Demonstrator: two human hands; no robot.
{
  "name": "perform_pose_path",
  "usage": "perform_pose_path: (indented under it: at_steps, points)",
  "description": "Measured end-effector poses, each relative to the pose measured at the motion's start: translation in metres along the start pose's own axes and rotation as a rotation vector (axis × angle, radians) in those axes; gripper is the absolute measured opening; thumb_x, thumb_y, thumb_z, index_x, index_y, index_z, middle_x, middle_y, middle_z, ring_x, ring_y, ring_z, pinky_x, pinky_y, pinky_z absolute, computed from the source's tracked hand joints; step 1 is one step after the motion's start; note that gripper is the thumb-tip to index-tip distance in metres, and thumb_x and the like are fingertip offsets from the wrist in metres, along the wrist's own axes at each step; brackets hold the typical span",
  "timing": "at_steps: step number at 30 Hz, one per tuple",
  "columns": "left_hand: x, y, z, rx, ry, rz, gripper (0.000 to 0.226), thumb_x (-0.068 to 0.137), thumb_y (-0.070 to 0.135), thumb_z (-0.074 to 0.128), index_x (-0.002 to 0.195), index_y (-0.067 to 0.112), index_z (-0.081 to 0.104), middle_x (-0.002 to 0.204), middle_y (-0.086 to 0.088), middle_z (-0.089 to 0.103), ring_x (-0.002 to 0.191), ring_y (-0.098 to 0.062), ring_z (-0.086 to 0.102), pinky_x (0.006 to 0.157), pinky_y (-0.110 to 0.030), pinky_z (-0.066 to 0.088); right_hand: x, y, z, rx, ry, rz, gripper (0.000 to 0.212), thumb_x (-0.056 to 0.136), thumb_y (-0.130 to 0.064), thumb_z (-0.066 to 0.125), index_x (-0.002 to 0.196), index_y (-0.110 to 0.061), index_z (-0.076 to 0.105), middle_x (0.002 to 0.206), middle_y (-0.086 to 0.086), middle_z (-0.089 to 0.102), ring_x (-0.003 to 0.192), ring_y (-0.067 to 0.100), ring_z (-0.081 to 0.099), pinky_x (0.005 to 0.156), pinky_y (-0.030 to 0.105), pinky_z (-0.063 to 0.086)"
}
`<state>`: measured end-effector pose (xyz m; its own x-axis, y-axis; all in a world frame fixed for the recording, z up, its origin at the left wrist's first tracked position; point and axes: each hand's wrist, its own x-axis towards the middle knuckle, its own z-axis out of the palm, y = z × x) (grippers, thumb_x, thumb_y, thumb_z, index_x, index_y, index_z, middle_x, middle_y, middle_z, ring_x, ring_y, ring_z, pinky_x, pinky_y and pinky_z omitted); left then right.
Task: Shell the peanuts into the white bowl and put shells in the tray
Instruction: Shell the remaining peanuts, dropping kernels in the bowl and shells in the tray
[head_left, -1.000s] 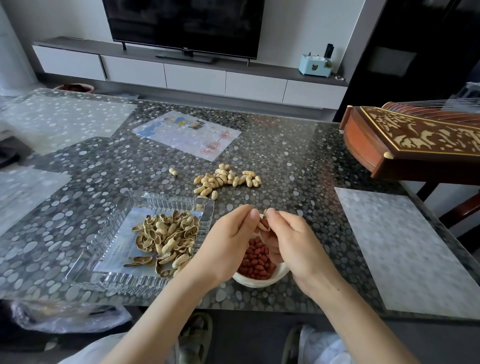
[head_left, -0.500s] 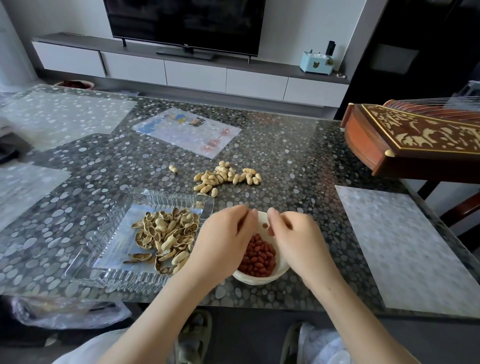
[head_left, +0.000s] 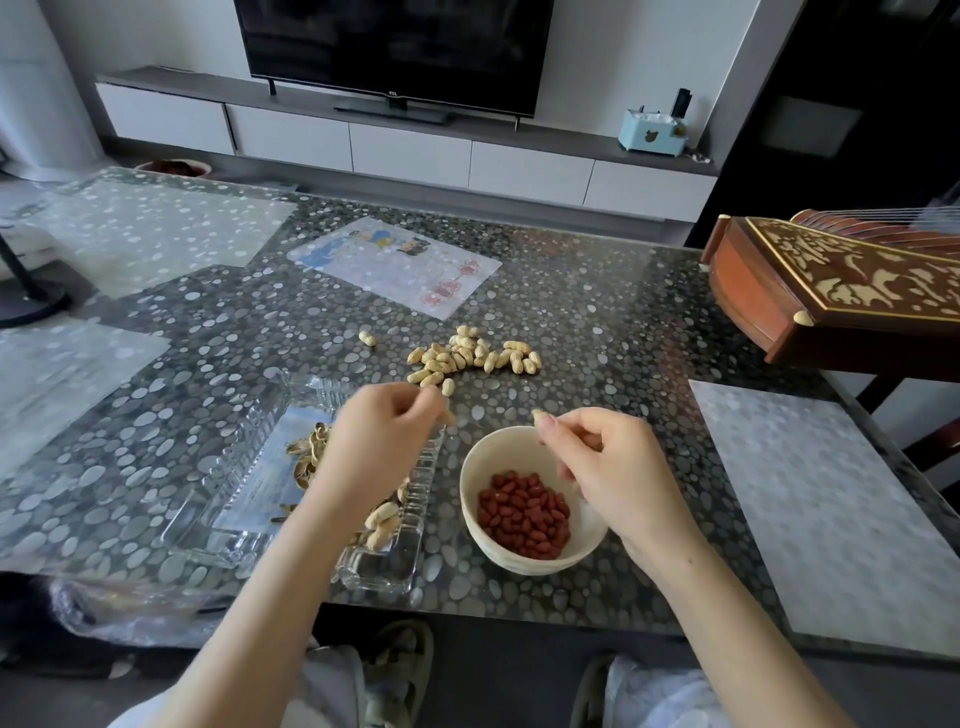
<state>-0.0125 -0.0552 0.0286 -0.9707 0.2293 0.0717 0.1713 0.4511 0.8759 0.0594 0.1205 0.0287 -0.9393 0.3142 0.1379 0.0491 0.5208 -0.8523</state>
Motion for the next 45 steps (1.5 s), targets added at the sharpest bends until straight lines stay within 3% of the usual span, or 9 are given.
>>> perform_pose_path:
  at_steps: [6, 9, 13, 16, 23, 30, 33, 36, 45]
  points:
    - [0.023, -0.036, -0.042, 0.364, 0.152, -0.212, 0.042, 0.096, 0.029, 0.046, 0.069, 0.000, 0.060, 0.051, -0.005, 0.050, 0.045, -0.019, 0.037, 0.046, -0.022, 0.027, 0.020, -0.024, 0.043, -0.041, -0.170, -0.154, 0.009, 0.088, -0.017, 0.067, 0.090, -0.013, 0.074, 0.072, -0.001, 0.071, 0.061, 0.009, 0.063, 0.062, 0.022, 0.054]
    - [0.026, -0.046, -0.049, 0.437, 0.118, -0.222, 0.044, 0.096, 0.036, 0.048, 0.066, 0.004, 0.055, 0.055, -0.006, 0.050, 0.048, -0.020, 0.039, 0.049, -0.024, 0.031, 0.032, -0.028, 0.072, -0.215, -0.222, -0.244, 0.019, 0.090, -0.014, 0.064, 0.107, -0.014, 0.072, 0.095, -0.002, 0.072, 0.071, -0.001, 0.058, 0.066, 0.004, 0.041]
    - [0.026, -0.048, -0.053, 0.435, 0.127, -0.192, 0.048, 0.095, 0.038, 0.049, 0.057, 0.011, 0.037, 0.051, -0.002, 0.040, 0.046, -0.018, 0.034, 0.047, -0.026, 0.025, 0.048, -0.027, 0.091, -0.312, -0.288, -0.272, 0.037, 0.092, -0.006, 0.057, 0.128, -0.017, 0.060, 0.101, -0.003, 0.068, 0.080, 0.002, 0.059, 0.073, 0.008, 0.043]
    - [0.025, -0.049, -0.056, 0.416, 0.168, -0.169, 0.048, 0.096, 0.036, 0.047, 0.057, 0.012, 0.032, 0.049, -0.001, 0.035, 0.046, -0.018, 0.030, 0.048, -0.027, 0.023, 0.072, -0.018, 0.083, -0.383, -0.174, -0.214, 0.034, 0.093, -0.002, 0.051, 0.121, -0.014, 0.065, 0.103, 0.002, 0.069, 0.067, 0.001, 0.057, 0.059, 0.007, 0.042]
    - [0.029, -0.048, -0.055, 0.342, 0.258, -0.115, 0.042, 0.095, 0.030, 0.047, 0.059, 0.010, 0.038, 0.052, -0.002, 0.039, 0.047, -0.018, 0.033, 0.049, -0.027, 0.025, 0.158, 0.021, 0.072, -0.741, -0.116, 0.088, 0.042, 0.096, -0.009, 0.049, 0.138, -0.014, 0.047, 0.136, 0.010, 0.054, 0.124, 0.029, 0.049, 0.096, 0.035, 0.041]
    - [0.032, -0.043, -0.045, 0.340, 0.260, -0.060, 0.039, 0.096, 0.030, 0.046, 0.063, 0.009, 0.041, 0.053, -0.002, 0.040, 0.048, -0.017, 0.033, 0.048, -0.027, 0.025, 0.181, 0.030, 0.083, -0.802, -0.142, 0.113, 0.021, 0.094, -0.018, 0.059, 0.109, -0.006, 0.066, 0.114, 0.012, 0.065, 0.105, 0.028, 0.060, 0.082, 0.032, 0.047]
    - [0.034, -0.040, -0.043, 0.326, 0.269, -0.027, 0.039, 0.096, 0.028, 0.046, 0.063, 0.008, 0.041, 0.053, -0.001, 0.039, 0.048, -0.016, 0.033, 0.048, -0.028, 0.025, 0.182, 0.032, 0.081, -0.690, -0.110, 0.146, 0.017, 0.089, -0.019, 0.066, 0.094, -0.003, 0.070, 0.100, 0.011, 0.069, 0.085, 0.023, 0.061, 0.059, 0.026, 0.044]
    - [0.032, -0.035, -0.042, 0.275, 0.245, -0.004, 0.036, 0.096, 0.025, 0.047, 0.067, 0.004, 0.048, 0.054, 0.000, 0.042, 0.048, -0.015, 0.034, 0.047, -0.026, 0.025, 0.170, 0.024, 0.065, -0.304, -0.066, 0.163, 0.012, 0.082, -0.017, 0.073, 0.079, -0.006, 0.069, 0.083, 0.010, 0.070, 0.076, 0.021, 0.062, 0.063, 0.028, 0.048]
    - [0.001, 0.001, -0.010, -0.340, -0.074, 0.071, 0.015, 0.092, 0.031, 0.055, 0.086, 0.019, 0.063, 0.067, 0.004, 0.059, 0.061, -0.007, 0.052, 0.059, -0.018, 0.041, 0.034, -0.029, 0.019, 0.814, -0.319, 0.323, 0.027, 0.072, -0.017, 0.064, 0.090, 0.002, 0.068, 0.068, 0.004, 0.061, 0.055, 0.007, 0.053, 0.054, 0.018, 0.050]
